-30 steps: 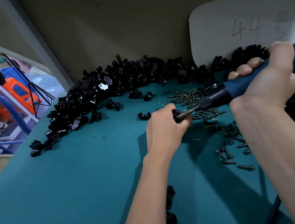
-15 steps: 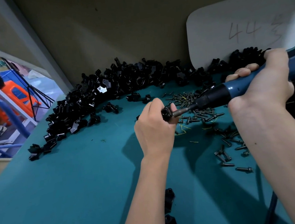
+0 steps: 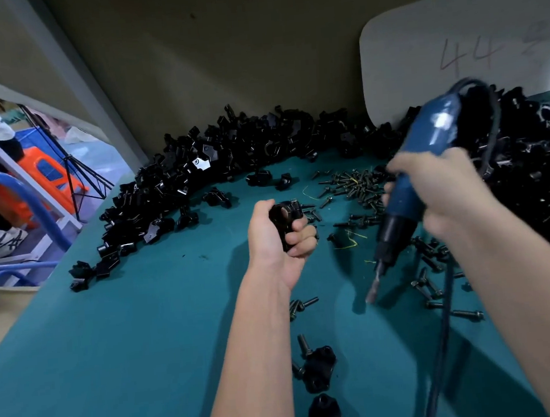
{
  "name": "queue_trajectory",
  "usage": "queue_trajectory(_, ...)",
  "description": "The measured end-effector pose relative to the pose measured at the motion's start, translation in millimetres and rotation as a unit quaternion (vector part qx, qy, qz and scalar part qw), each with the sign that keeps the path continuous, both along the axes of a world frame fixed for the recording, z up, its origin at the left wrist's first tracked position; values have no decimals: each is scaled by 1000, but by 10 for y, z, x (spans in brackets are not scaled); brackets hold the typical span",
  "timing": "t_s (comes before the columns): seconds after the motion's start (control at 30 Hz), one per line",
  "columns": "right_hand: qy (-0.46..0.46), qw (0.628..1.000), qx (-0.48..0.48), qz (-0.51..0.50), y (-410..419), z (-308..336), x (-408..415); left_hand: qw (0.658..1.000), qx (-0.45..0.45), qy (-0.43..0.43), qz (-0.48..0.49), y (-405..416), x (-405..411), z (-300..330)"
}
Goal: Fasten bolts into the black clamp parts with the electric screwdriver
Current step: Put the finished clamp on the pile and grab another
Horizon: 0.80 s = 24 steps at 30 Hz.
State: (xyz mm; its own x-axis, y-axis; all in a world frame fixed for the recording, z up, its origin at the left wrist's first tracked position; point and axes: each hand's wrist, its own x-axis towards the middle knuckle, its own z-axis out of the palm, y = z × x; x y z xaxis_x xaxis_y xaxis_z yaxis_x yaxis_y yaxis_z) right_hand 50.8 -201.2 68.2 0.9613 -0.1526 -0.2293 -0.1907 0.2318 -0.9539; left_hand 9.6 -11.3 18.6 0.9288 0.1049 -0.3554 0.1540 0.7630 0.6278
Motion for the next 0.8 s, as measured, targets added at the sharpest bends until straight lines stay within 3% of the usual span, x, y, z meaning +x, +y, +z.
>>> queue_trajectory(0.17, -36, 972, -224, 54, 218, -336, -21, 999, 38, -11, 6, -7, -18, 25)
queue_trajectory(0.27, -79, 909, -405, 52, 238, -447, -31, 998, 61, -12, 12, -11, -28, 41)
queue_trajectory(0.43, -122, 851, -510, 28, 287, -515, -81, 995, 94, -22, 0, -40, -44, 53)
queue_trajectory(0.53, -317, 819, -478, -1, 300, -446, -122, 994, 106, -29, -26, -72, -43, 60)
queue_trajectory(0.6, -429, 808, -392, 101, 297, -381, -124, 994, 97, -24, -42, -87, -36, 62)
queue_trajectory(0.67, -459, 788, -367, 183, 321, -371, -132, 995, 70, -20, -67, -88, -45, 66)
queue_trajectory(0.8, -470, 780, -371, 182, 355, -391, -140, 993, -7, -5, -120, -68, -87, 66)
